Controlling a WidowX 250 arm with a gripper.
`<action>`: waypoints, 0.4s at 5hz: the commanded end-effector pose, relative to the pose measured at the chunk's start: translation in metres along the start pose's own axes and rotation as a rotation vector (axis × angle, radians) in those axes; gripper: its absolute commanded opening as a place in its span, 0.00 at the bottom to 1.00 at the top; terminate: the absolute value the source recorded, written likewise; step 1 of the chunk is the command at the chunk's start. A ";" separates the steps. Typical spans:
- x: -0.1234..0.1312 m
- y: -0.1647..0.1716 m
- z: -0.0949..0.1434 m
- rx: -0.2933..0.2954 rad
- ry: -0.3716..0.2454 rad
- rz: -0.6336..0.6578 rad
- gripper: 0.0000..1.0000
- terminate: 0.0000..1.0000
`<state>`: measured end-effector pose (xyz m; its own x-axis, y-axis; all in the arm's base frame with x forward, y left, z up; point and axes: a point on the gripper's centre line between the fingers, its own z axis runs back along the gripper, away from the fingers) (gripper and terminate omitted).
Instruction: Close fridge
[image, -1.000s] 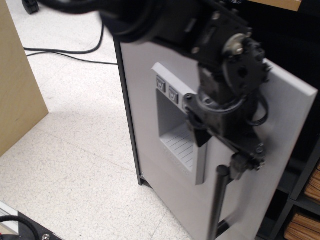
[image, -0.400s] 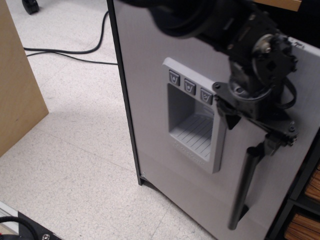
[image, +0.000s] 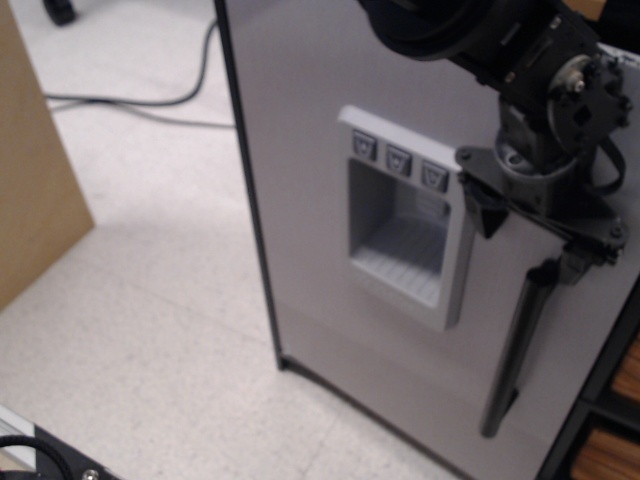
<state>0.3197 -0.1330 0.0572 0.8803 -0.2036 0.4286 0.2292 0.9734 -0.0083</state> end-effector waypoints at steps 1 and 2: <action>0.030 0.002 0.001 0.012 -0.074 0.023 1.00 0.00; 0.036 0.002 -0.003 0.024 -0.078 0.028 1.00 0.00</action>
<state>0.3493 -0.1386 0.0514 0.8736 -0.1720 0.4553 0.1896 0.9818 0.0072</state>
